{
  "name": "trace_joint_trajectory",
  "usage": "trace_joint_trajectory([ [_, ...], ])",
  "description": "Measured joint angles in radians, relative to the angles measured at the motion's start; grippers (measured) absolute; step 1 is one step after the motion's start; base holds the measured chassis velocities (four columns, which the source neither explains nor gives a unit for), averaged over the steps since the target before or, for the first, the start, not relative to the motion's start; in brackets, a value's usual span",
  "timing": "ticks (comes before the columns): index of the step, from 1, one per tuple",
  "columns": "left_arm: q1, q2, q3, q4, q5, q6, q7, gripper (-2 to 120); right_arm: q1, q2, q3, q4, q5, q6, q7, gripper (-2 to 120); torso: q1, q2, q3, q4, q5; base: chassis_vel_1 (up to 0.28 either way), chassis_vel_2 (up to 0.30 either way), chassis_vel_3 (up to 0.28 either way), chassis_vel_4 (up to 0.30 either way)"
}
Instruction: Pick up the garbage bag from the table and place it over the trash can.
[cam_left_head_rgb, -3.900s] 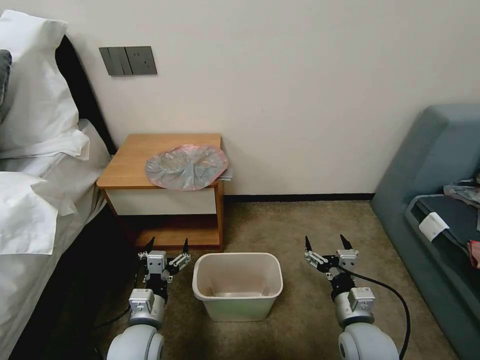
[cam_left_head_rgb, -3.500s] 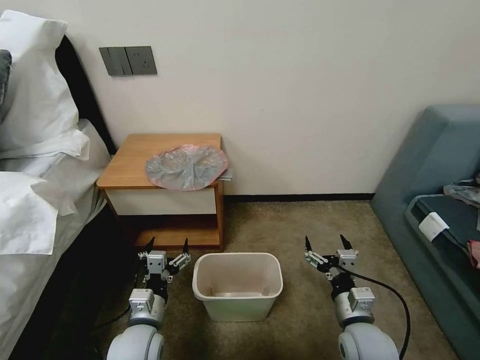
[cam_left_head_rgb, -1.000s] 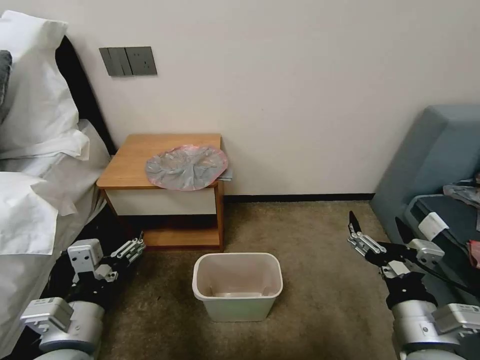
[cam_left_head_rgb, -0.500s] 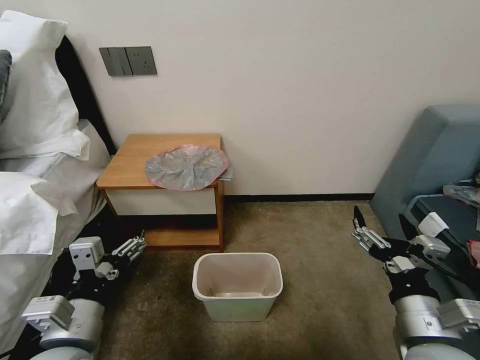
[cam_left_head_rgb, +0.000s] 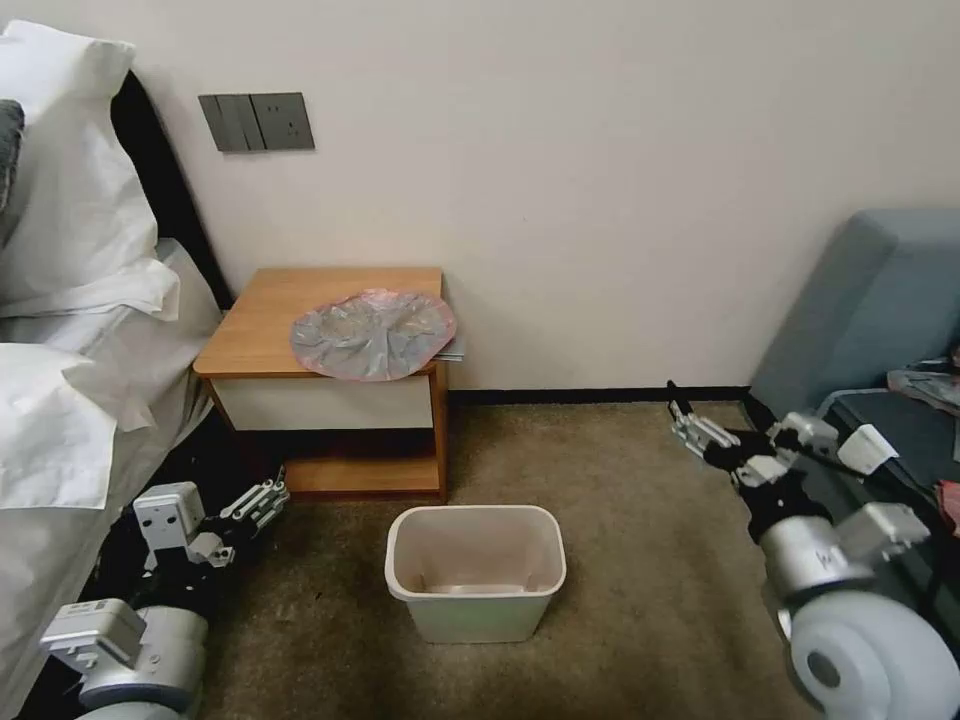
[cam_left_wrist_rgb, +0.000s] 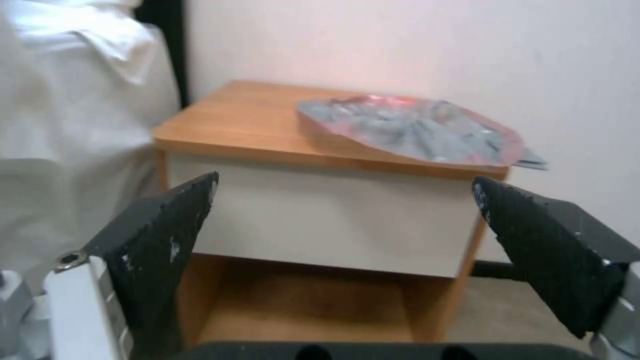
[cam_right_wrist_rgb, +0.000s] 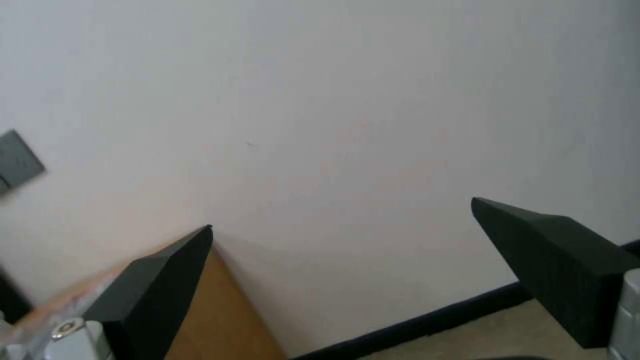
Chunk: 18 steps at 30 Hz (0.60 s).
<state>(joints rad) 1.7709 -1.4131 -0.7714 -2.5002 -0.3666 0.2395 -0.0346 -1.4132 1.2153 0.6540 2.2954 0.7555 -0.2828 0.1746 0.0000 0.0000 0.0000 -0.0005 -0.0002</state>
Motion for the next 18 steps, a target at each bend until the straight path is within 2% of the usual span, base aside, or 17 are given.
trace_joint_trajectory([
  [4, 0.009, 0.033, 0.0, 0.0, -0.031, -0.009, 0.002, 100, 0.167, 0.002, -0.102, -0.141, 0.229, 0.021, 0.031, 100, 0.0, 0.0, 0.0, 0.0006, 0.0002, 0.0, 0.0, 0.0, 0.0],
  [7, 0.01, 0.035, 0.0, 0.0, -0.033, -0.01, 0.003, 100, 0.204, 0.006, -0.125, -0.167, 0.274, 0.023, 0.035, 100, 0.0, 0.0, 0.0, 0.0006, 0.0003, 0.0, 0.0, 0.0, 0.0],
  [13, 0.013, 0.032, -0.011, 0.0, -0.039, -0.012, 0.005, 100, 0.409, 0.069, -0.279, -0.346, 0.538, 0.025, 0.018, 100, 0.0, 0.0, 0.0, 0.0006, -0.0003, 0.0, 0.0, 0.0, 0.0],
  [18, 0.015, 0.026, -0.022, 0.0, -0.043, -0.01, 0.006, 100, 0.481, 0.117, -0.32, -0.453, 0.67, 0.015, -0.017, 100, 0.0, 0.0, 0.0, 0.0007, 0.0, 0.0, 0.0, 0.0, 0.0],
])
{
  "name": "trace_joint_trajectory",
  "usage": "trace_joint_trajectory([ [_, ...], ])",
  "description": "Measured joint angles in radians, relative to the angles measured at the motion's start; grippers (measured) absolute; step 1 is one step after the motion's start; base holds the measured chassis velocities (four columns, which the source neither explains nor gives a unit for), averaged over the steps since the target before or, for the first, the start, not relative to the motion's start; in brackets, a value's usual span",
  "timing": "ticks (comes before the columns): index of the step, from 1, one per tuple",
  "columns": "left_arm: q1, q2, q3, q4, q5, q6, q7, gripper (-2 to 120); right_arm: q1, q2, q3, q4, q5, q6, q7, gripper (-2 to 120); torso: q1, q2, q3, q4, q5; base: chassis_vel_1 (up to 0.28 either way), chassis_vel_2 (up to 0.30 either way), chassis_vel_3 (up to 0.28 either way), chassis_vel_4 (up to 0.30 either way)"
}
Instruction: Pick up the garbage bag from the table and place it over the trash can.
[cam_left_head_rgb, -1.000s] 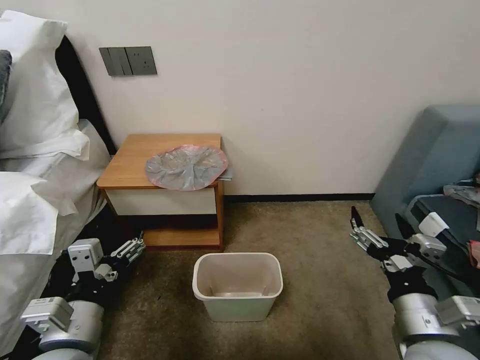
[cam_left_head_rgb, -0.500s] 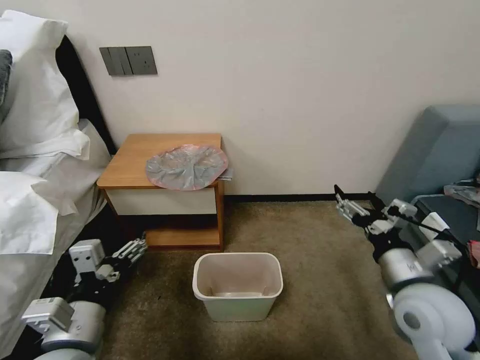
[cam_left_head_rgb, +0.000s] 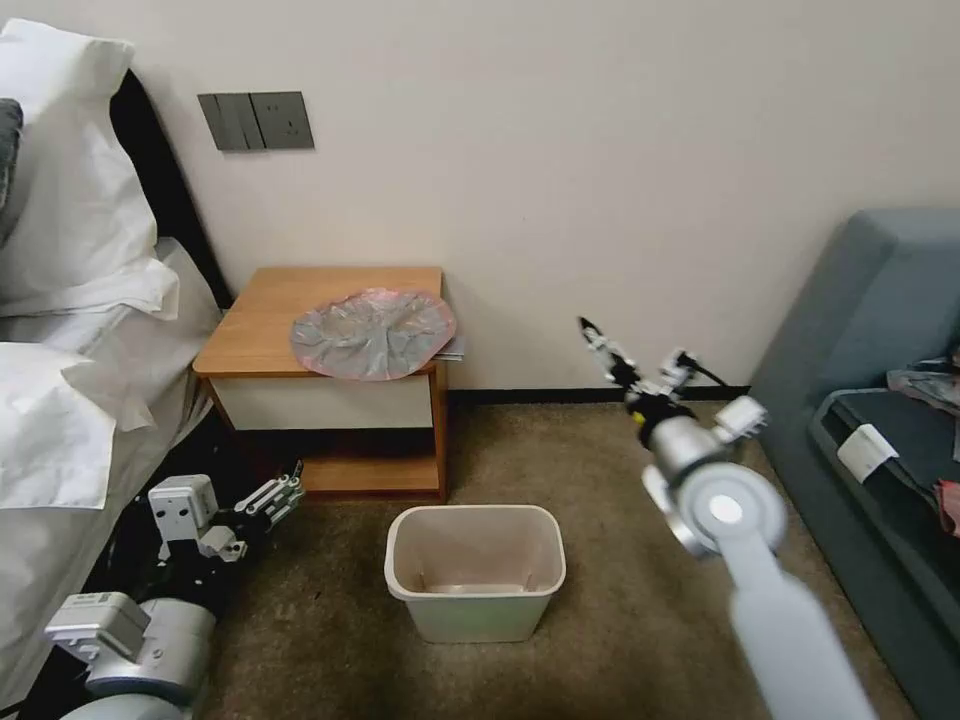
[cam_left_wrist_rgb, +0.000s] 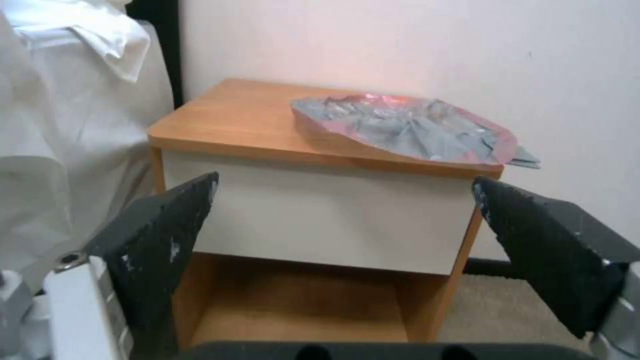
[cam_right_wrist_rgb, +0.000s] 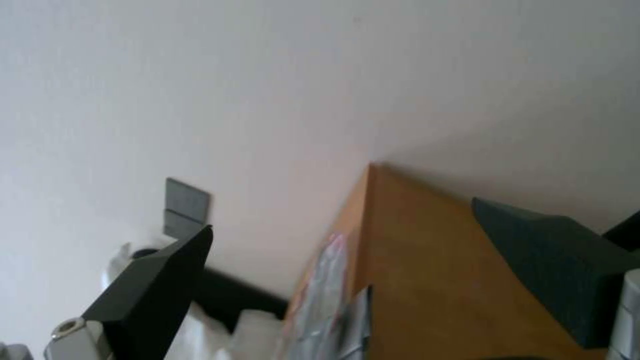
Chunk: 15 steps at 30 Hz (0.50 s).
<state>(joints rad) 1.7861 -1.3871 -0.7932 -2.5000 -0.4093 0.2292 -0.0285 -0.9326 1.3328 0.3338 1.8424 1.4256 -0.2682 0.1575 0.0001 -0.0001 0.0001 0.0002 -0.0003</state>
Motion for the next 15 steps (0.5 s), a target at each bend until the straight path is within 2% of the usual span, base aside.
trace_joint_trajectory([
  [8, 0.011, -0.021, -0.013, 0.0, 0.003, 0.003, -0.002, 100, 0.064, 0.068, -0.057, -0.185, 0.166, -0.068, -0.1, 100, 0.0, 0.0, 0.0, -0.0001, 0.0, 0.0, 0.0, 0.0, 0.0],
  [15, 0.013, -0.027, -0.015, 0.0, 0.007, 0.004, -0.002, 100, 0.108, 0.141, -0.089, -0.287, 0.22, -0.099, -0.123, 100, 0.0, 0.0, 0.0, -0.0002, -0.0001, 0.0, 0.0, 0.0, 0.0],
])
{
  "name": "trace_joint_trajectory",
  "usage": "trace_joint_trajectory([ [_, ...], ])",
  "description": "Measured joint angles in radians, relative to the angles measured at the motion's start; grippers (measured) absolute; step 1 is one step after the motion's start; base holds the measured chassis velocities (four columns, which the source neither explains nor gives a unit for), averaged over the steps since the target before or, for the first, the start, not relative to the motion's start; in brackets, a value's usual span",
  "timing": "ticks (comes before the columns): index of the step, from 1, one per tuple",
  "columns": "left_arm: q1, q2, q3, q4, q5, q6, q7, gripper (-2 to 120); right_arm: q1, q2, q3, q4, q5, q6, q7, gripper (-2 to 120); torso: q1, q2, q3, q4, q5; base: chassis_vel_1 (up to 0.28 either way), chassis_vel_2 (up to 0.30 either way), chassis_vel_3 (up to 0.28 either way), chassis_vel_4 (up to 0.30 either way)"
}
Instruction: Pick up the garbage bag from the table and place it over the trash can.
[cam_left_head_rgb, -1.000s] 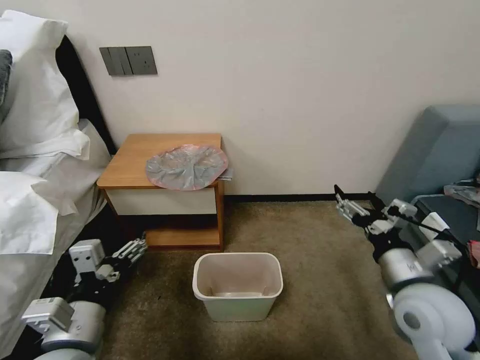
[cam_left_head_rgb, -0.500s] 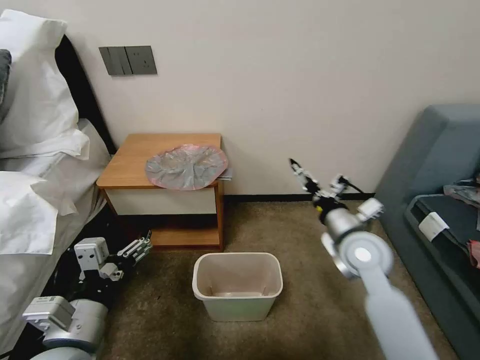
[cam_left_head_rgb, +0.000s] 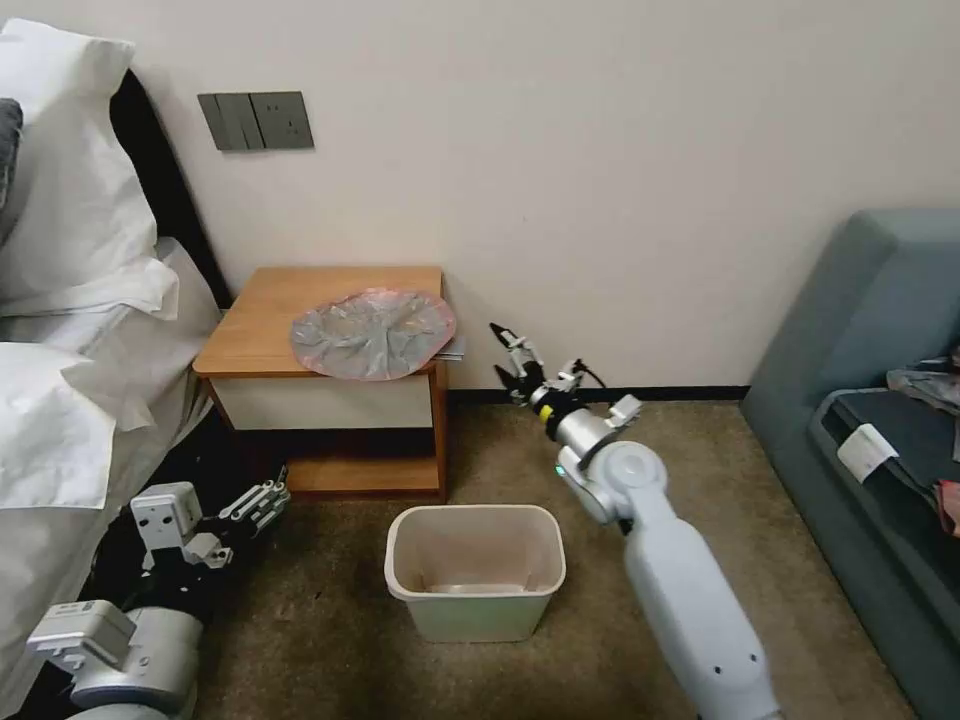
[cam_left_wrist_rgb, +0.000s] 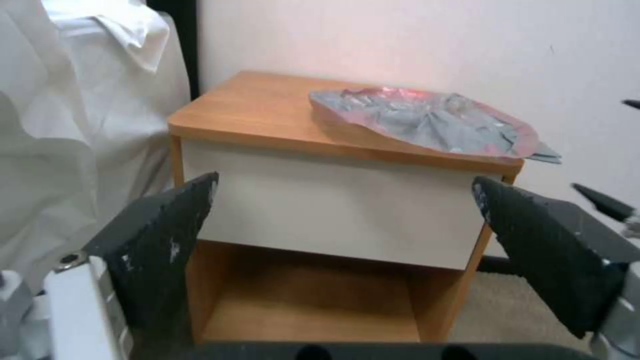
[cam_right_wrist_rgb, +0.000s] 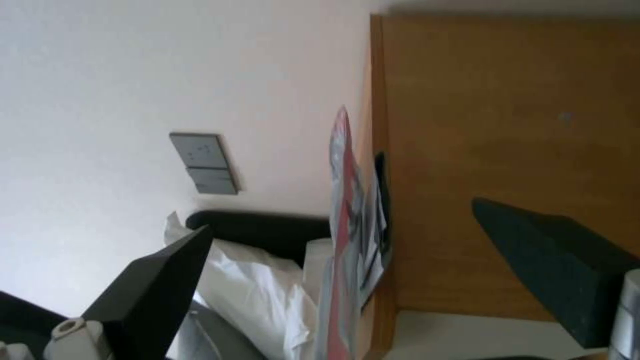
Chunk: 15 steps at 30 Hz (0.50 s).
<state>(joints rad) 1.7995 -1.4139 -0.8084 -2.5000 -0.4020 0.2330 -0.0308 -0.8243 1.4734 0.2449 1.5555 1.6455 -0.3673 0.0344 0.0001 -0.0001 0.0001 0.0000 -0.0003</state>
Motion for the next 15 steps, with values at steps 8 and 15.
trace_joint_trajectory([
  [8, 0.009, -0.006, 0.0, 0.0, 0.018, 0.001, -0.001, 100, 0.071, 0.064, -0.024, -0.11, 0.02, -0.019, -0.016, 100, 0.0, 0.0, 0.0, 0.0001, -0.0001, 0.0, 0.0, 0.0, 0.0],
  [15, 0.013, -0.008, -0.001, 0.0, 0.018, 0.001, -0.001, 100, 0.077, 0.075, -0.022, -0.138, 0.015, -0.013, -0.023, 100, 0.0, 0.0, 0.0, 0.0, 0.0002, 0.0, 0.0, 0.0, 0.0],
])
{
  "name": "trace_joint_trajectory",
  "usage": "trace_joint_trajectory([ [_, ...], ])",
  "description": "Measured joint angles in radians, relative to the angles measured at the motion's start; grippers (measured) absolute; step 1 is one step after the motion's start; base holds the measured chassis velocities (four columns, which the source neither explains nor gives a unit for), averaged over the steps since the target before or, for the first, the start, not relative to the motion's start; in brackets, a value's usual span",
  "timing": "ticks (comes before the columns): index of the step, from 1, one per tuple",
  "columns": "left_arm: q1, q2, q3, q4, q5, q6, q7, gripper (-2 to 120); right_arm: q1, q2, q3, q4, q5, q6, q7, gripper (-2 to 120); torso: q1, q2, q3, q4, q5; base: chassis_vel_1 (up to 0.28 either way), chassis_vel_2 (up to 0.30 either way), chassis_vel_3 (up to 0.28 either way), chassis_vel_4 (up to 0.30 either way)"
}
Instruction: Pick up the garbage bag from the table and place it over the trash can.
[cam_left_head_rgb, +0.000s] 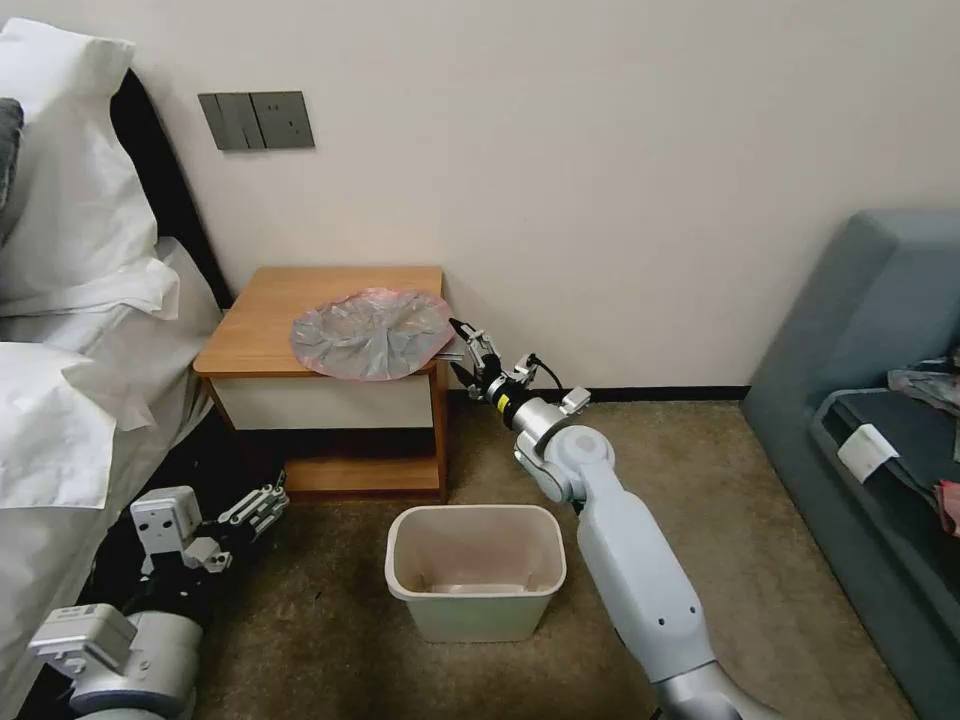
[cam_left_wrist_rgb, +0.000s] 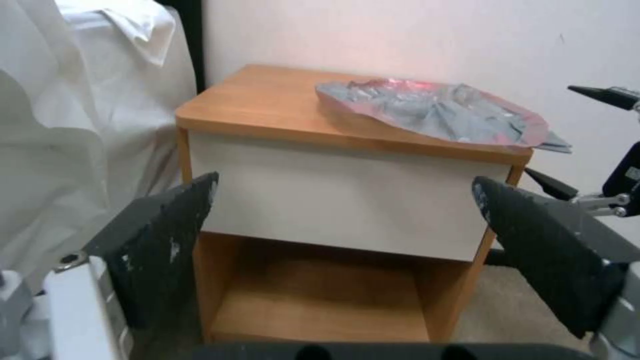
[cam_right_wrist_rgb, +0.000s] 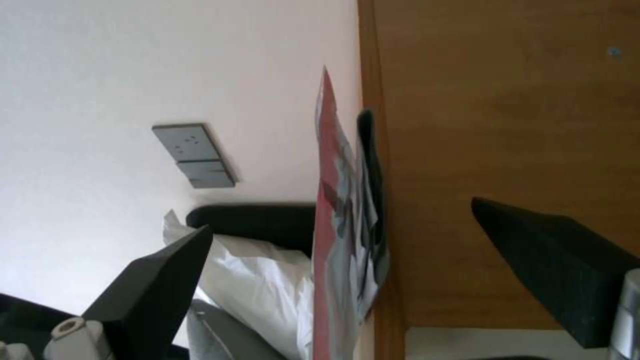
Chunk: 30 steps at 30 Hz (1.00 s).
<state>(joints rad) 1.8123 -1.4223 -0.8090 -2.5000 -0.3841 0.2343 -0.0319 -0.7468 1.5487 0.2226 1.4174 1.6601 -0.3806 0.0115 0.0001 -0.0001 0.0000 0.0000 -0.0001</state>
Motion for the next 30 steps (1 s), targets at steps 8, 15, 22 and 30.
trace_joint_trajectory([
  [8, 0.004, -0.01, 0.002, 0.0, 0.0, 0.003, 0.0, 100, 0.005, -0.012, 0.005, -0.034, -0.016, 0.003, -0.009, 100, 0.0, 0.0, 0.0, 0.0, 0.0002, 0.0, 0.0, 0.0, 0.0],
  [15, 0.002, -0.01, 0.006, 0.0, 0.0, 0.003, 0.0, 100, 0.025, -0.008, 0.011, -0.081, -0.026, 0.003, -0.03, 95, 0.0, 0.0, 0.0, 0.0, 0.0002, 0.0, 0.0, 0.0, 0.0],
  [22, 0.001, -0.014, 0.007, 0.0, 0.002, 0.004, 0.0, 100, 0.026, -0.012, 0.0, -0.086, -0.049, -0.001, -0.057, 70, 0.0, 0.0, 0.0, 0.0, 0.0001, 0.0, 0.0, 0.0, 0.0],
  [30, 0.001, -0.017, 0.008, 0.0, 0.008, 0.006, 0.0, 100, 0.02, -0.011, 0.0, -0.09, -0.059, -0.001, -0.06, 42, 0.0, 0.0, 0.0, 0.0, 0.0001, 0.0, 0.0, 0.0, 0.0],
])
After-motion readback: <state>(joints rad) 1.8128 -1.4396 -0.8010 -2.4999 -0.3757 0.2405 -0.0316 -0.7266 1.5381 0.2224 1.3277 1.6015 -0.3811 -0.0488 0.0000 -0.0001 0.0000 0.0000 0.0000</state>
